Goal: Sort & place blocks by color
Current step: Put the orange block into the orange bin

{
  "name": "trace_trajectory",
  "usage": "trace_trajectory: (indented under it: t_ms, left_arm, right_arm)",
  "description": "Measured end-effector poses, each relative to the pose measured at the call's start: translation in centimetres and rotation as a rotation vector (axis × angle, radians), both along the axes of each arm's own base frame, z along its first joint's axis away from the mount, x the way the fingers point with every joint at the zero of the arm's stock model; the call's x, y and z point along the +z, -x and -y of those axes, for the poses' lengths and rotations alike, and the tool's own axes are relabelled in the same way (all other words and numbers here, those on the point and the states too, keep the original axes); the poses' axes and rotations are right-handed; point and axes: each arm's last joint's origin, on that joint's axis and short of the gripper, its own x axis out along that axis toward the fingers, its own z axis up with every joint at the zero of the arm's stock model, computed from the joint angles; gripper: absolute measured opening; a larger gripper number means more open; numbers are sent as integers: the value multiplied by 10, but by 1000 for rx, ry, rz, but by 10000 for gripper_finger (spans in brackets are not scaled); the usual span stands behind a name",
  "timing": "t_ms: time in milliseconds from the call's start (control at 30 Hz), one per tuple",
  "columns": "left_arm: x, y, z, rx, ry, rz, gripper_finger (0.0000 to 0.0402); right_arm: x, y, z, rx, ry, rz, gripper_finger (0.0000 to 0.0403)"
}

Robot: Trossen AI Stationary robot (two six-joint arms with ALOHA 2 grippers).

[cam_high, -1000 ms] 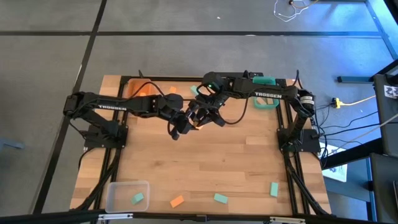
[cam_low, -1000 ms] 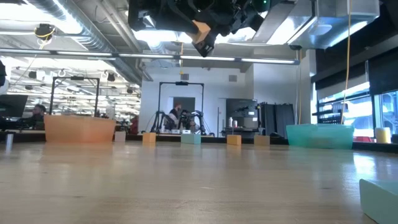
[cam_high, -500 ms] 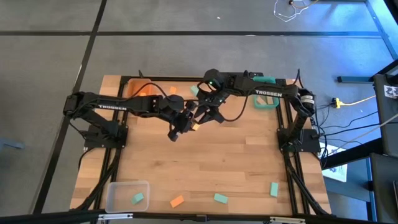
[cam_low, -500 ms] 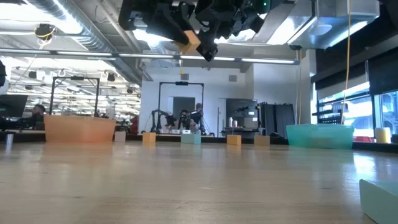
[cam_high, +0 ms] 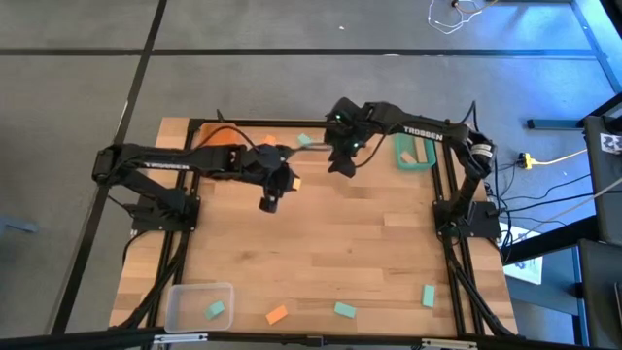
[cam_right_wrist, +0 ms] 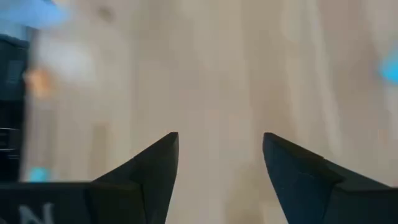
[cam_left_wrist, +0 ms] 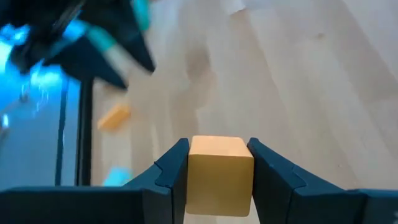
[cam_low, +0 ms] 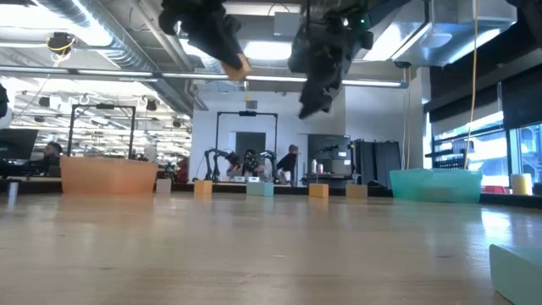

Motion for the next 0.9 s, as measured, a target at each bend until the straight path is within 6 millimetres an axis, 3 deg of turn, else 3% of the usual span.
trace_trajectory:
  t_ms: [233, 500, 900]
  left_arm:
    - [9, 20, -18, 313, -8, 5, 123]
    - [16, 52, -51, 717, -41, 8, 123]
    - [-13, 109, -122, 1297, 188, -214, 123]
  right_arm:
    - [-5, 16, 15, -148, 145, -190, 232]
    - [-6, 19, 17, -168, 175, -226, 233]
    - [-6, 18, 17, -168, 178, -216, 233]
